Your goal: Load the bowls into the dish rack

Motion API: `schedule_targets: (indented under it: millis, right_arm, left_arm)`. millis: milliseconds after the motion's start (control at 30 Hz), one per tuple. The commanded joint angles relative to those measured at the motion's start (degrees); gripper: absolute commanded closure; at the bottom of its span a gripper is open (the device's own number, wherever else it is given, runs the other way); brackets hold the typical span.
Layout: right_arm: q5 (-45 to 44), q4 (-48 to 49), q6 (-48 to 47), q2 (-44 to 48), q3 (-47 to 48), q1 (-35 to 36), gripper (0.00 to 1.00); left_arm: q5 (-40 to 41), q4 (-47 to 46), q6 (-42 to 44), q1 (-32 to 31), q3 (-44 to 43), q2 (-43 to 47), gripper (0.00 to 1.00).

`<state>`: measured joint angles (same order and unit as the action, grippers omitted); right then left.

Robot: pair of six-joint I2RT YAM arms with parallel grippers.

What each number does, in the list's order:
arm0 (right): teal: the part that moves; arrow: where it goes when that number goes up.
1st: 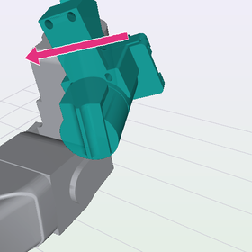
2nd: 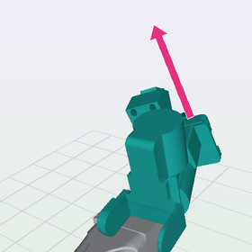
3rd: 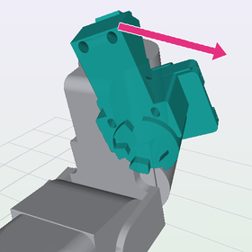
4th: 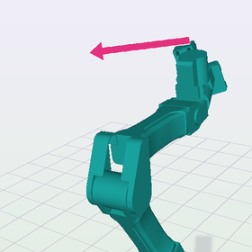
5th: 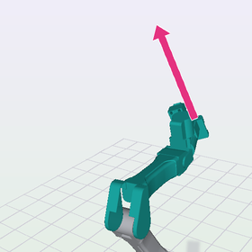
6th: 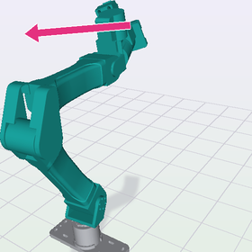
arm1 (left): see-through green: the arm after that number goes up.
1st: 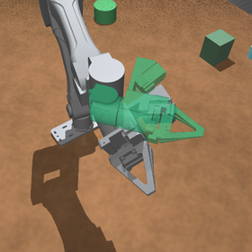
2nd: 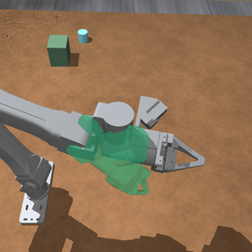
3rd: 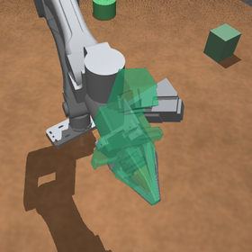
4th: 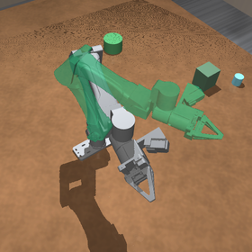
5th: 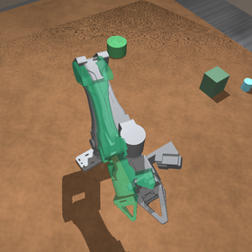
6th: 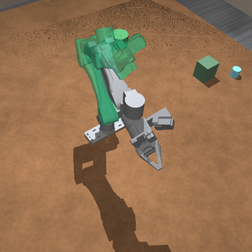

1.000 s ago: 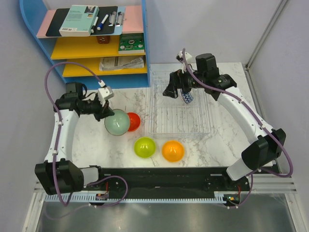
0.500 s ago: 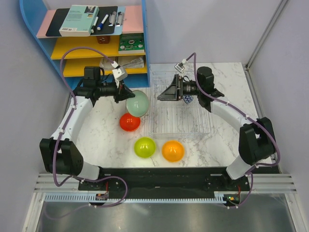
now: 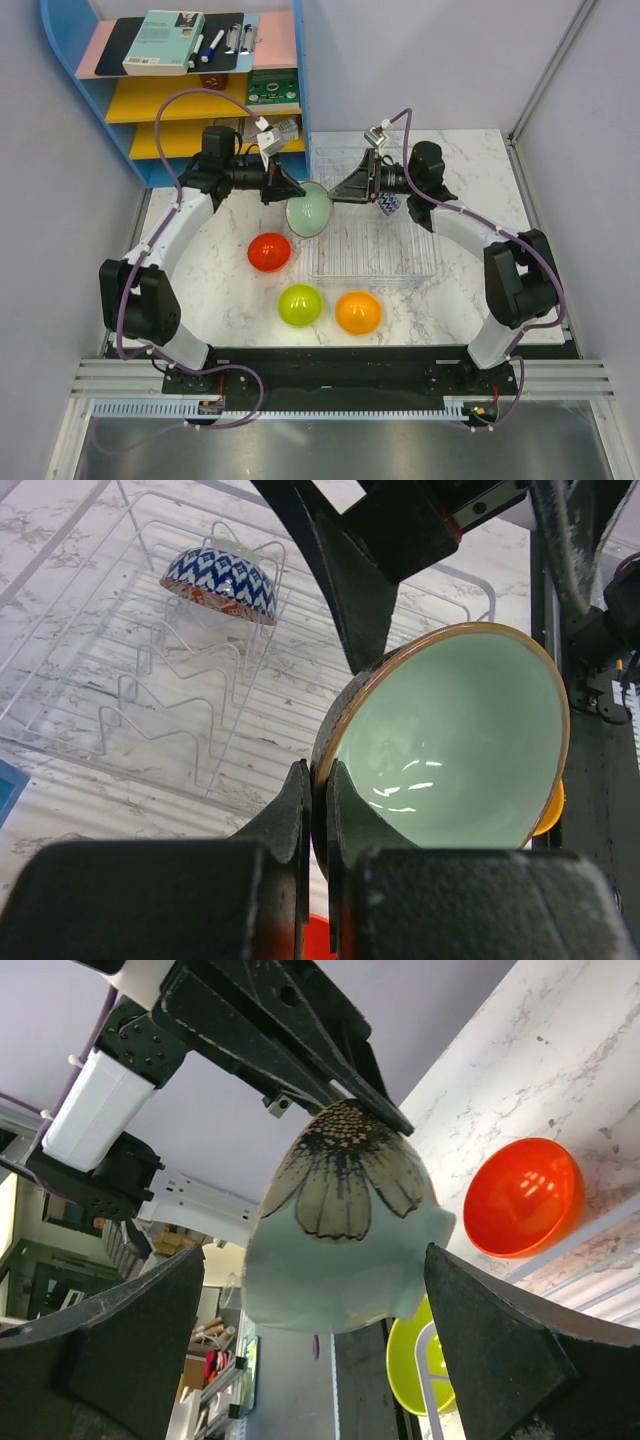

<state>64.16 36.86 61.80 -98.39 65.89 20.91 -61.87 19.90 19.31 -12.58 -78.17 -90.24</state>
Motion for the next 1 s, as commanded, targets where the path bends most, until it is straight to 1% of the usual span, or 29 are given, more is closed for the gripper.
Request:
schedule_targets:
  millis: [0,67,133,233,367,433,800,900,967]
  right_arm:
    - [-0.3,-9.5,-12.4,0.8,2.1,0.3,0.02]
    - [-0.5,-12.9,-14.8,1.0,2.3,0.3,0.02]
    - [0.2,-12.8,-13.8,0.9,2.1,0.3,0.02]
    - [1.5,-9.8,-10.8,1.0,1.4,0.5,0.02]
    - [3.1,-2.5,-5.3,1.9,0.3,0.5,0.02]
    - [3.4,-0.9,-4.0,1.9,0.1,0.8,0.02]
    - [4.3,0.8,-2.1,2.2,-0.8,2.4,0.03]
    - [4.2,1.5,-1.2,2.1,-0.9,2.8,0.07]
    - [4.3,4.1,0.2,1.6,-1.4,2.9,0.15]
  left_arm:
    - [-4.6,-4.2,-3.2,-0.5,-3.5,2.1,0.98]
    - [-4.8,-4.2,-3.6,-0.5,-3.7,2.6,0.98]
    - [-5.0,-4.3,-3.7,-0.6,-3.7,2.6,0.98]
    - [-4.8,-4.2,-3.7,-0.7,-3.7,2.4,0.98]
    - [-4.7,-4.2,-3.4,-0.8,-3.7,2.1,0.98]
    - [-4.6,-4.2,-3.4,-0.9,-3.7,1.9,0.98]
    - [-3.1,-3.9,-2.9,-1.0,-3.8,1.8,0.98]
    - [-3.2,-4.0,-2.9,-1.0,-3.9,1.8,0.98]
    - [-3.1,-3.9,-3.0,-1.0,-3.8,1.8,0.98]
